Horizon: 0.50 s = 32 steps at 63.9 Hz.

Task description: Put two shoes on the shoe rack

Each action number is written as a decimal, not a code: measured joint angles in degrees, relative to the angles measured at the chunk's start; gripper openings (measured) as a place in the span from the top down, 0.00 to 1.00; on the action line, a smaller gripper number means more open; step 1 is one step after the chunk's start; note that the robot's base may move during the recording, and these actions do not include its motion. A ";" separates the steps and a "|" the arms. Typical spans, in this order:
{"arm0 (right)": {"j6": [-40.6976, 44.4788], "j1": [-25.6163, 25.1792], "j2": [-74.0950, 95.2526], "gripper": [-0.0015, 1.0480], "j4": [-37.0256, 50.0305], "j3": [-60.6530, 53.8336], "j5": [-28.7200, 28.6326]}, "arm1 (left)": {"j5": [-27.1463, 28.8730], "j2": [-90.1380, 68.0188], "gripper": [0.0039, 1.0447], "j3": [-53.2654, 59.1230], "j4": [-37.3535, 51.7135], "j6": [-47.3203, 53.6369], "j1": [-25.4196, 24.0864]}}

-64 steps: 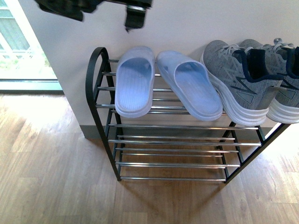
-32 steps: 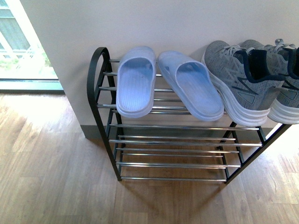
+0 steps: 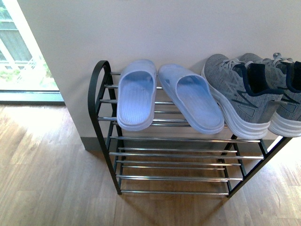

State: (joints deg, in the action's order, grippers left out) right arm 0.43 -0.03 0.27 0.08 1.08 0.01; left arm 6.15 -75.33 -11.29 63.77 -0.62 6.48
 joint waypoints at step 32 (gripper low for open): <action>0.00 0.00 0.00 0.09 0.00 0.00 0.00 | -6.05 26.23 0.99 9.27 -17.42 0.11 -6.23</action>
State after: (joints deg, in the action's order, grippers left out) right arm 0.43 -0.03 0.27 0.08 1.08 0.01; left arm 0.10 -49.10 -2.02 46.35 -0.51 0.25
